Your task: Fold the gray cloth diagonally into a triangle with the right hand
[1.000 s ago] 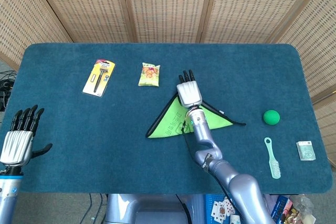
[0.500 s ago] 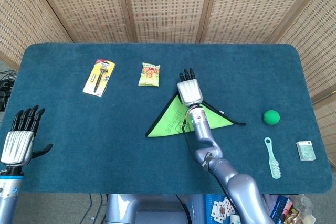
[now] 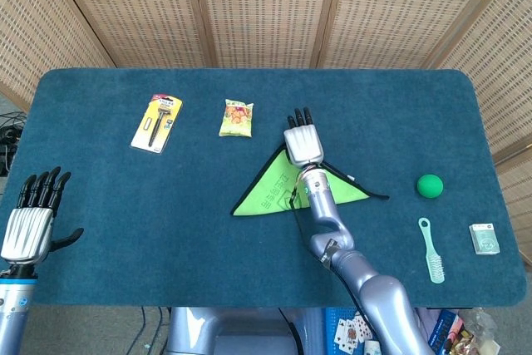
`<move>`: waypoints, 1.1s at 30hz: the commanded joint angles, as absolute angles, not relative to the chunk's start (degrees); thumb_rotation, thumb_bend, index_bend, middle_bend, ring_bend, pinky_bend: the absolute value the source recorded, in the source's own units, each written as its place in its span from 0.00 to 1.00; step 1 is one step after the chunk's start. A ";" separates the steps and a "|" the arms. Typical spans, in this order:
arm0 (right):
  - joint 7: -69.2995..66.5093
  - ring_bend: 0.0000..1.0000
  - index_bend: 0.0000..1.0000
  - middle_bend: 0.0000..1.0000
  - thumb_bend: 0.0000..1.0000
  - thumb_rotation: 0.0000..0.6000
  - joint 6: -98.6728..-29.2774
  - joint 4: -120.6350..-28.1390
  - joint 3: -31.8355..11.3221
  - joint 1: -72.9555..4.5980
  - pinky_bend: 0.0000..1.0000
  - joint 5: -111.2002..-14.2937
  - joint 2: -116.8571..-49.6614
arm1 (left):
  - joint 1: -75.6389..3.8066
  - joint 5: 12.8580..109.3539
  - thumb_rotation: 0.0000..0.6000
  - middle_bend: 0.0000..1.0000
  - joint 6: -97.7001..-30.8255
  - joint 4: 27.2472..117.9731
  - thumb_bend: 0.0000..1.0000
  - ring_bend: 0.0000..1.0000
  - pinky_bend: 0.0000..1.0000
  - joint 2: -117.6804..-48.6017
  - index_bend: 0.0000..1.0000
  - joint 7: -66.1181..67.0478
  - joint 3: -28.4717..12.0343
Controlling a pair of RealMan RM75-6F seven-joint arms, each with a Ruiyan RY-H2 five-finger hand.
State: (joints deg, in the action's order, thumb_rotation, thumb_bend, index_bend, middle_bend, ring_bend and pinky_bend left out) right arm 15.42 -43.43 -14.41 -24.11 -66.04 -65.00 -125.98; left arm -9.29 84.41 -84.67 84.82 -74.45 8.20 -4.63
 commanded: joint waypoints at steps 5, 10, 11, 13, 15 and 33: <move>14.97 0.00 0.65 0.21 0.52 1.00 -42.91 -14.15 -24.04 -66.03 0.00 -64.91 -126.14 | -9.34 84.27 1.00 0.00 -84.56 84.73 0.16 0.00 0.00 -74.55 0.00 8.39 -4.65; 14.68 0.00 0.65 0.21 0.52 1.00 -42.59 -13.80 -23.88 -66.13 0.00 -65.01 -126.32 | -9.37 84.20 1.00 0.00 -84.51 84.70 0.16 0.00 0.00 -74.63 0.00 8.48 -4.67; 14.62 0.00 0.65 0.21 0.52 1.00 -42.53 -13.71 -23.89 -66.18 0.00 -65.00 -126.34 | -9.36 84.13 1.00 0.00 -84.52 84.70 0.16 0.00 0.00 -74.63 0.00 8.45 -4.71; 14.58 0.00 0.65 0.21 0.52 1.00 -42.33 -13.46 -23.95 -66.31 0.00 -64.92 -126.37 | -9.37 84.02 1.00 0.00 -84.42 84.65 0.16 0.00 0.00 -74.63 0.00 8.42 -4.71; 14.67 0.00 0.65 0.21 0.52 1.00 -42.20 -13.20 -23.88 -66.46 0.00 -64.98 -126.39 | -9.39 84.01 1.00 0.00 -84.37 84.63 0.16 0.00 0.00 -74.63 0.00 8.38 -4.71; 13.97 0.00 0.52 0.11 0.51 1.00 -40.78 -11.76 -23.75 -66.78 0.00 -64.92 -126.38 | -9.53 83.66 1.00 0.00 -84.01 84.59 0.16 0.00 0.00 -74.82 0.00 8.91 -4.71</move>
State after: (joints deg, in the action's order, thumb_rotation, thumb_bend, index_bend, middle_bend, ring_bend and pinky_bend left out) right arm 14.03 -40.85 -11.77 -23.81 -66.83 -64.87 -126.36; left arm -9.53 83.67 -84.01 84.59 -74.82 8.91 -4.70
